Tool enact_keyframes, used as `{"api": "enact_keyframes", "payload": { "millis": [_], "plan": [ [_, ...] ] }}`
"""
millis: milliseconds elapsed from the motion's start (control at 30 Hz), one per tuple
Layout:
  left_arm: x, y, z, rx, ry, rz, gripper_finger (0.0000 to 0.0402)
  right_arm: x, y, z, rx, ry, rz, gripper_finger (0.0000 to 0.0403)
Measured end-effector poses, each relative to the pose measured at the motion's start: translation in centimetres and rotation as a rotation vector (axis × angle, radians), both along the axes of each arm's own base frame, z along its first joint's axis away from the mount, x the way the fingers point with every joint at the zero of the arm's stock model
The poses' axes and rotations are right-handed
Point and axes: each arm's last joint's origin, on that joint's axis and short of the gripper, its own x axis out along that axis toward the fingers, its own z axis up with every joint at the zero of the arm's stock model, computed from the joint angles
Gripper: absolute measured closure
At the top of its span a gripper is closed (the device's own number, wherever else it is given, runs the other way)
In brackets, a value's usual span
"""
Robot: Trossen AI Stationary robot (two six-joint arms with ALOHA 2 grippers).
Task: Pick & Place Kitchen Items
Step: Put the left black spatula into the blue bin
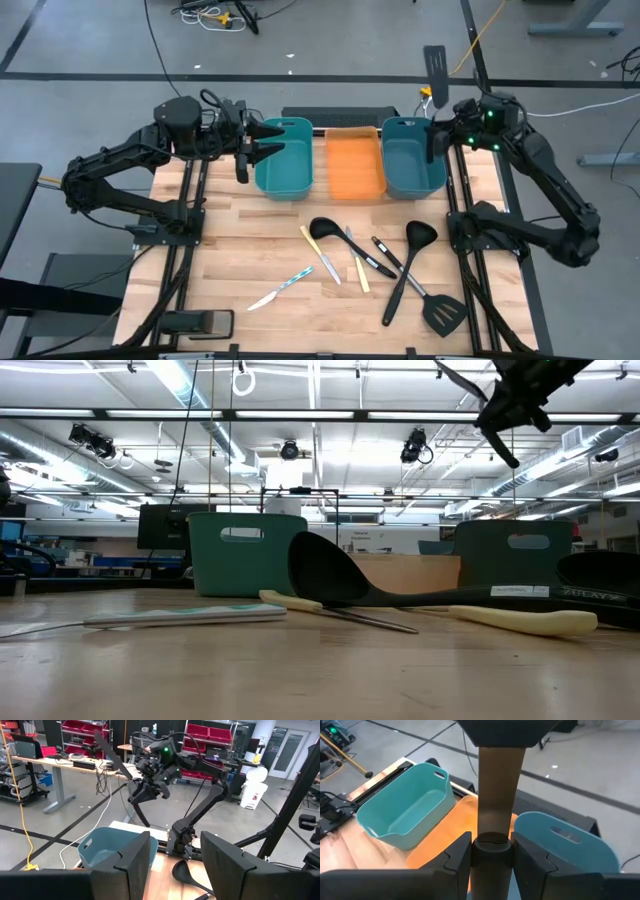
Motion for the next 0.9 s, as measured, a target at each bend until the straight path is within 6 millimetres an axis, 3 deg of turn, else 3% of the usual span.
{"api": "enact_keyframes", "payload": {
  "millis": [267, 533, 900],
  "plan": [
    [0.0, 0.0, 0.0, 0.0, 0.0, 0.002, 0.0221, -0.4, -1.4, -0.5, 0.046, -0.01, 0.023, 0.0282],
    [0.0, 0.0, 0.0, 0.001, 0.0, 0.004, 0.0221, -0.9, -0.9, -1.2, 0.118, 0.036, 0.016, 0.0282],
    [0.0, 0.1, 0.0, 0.005, 0.002, 0.022, 0.0221, -1.4, 0.4, -5.9, 0.376, 0.049, 0.031, 0.0282]
  ]
}}
